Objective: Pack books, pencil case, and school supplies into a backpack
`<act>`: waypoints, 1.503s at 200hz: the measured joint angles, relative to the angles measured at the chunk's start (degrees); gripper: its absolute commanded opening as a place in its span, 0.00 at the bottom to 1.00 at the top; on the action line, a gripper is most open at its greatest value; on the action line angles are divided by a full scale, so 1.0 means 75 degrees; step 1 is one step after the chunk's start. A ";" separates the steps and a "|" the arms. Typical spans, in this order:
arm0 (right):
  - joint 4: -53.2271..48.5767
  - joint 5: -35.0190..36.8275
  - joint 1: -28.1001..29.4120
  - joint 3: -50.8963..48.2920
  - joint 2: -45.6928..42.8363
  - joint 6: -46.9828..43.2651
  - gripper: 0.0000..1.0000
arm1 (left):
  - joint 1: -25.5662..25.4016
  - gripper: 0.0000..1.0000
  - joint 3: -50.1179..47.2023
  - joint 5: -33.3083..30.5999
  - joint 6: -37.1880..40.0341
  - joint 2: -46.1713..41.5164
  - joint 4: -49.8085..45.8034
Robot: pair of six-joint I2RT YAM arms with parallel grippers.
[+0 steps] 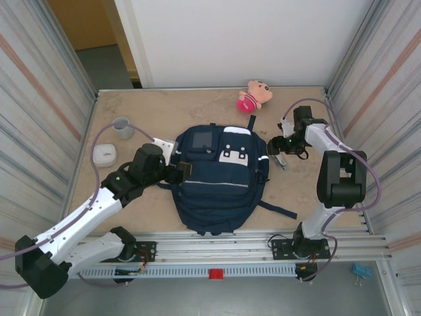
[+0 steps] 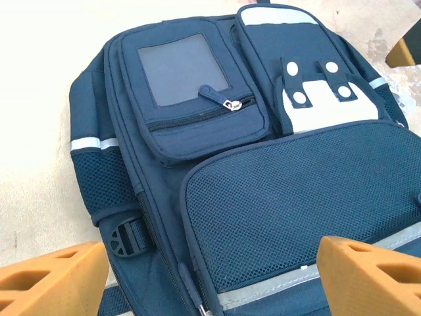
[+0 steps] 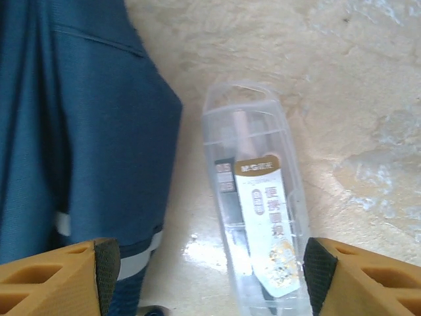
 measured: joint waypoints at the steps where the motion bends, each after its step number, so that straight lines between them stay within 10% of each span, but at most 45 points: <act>1: -0.0003 0.0012 -0.0003 0.0015 0.0017 0.0000 0.77 | 0.0000 0.83 0.0003 0.0000 0.0000 0.0003 0.0000; 190: -0.0128 0.1005 0.0000 0.0746 0.1498 0.0181 0.70 | 0.0000 0.83 0.0143 -0.0009 0.0000 0.0542 0.0201; 300: -0.0650 0.1166 -0.0227 0.0312 0.0245 0.1303 0.79 | 0.0000 0.83 0.0143 -0.0052 0.0000 0.0425 0.0198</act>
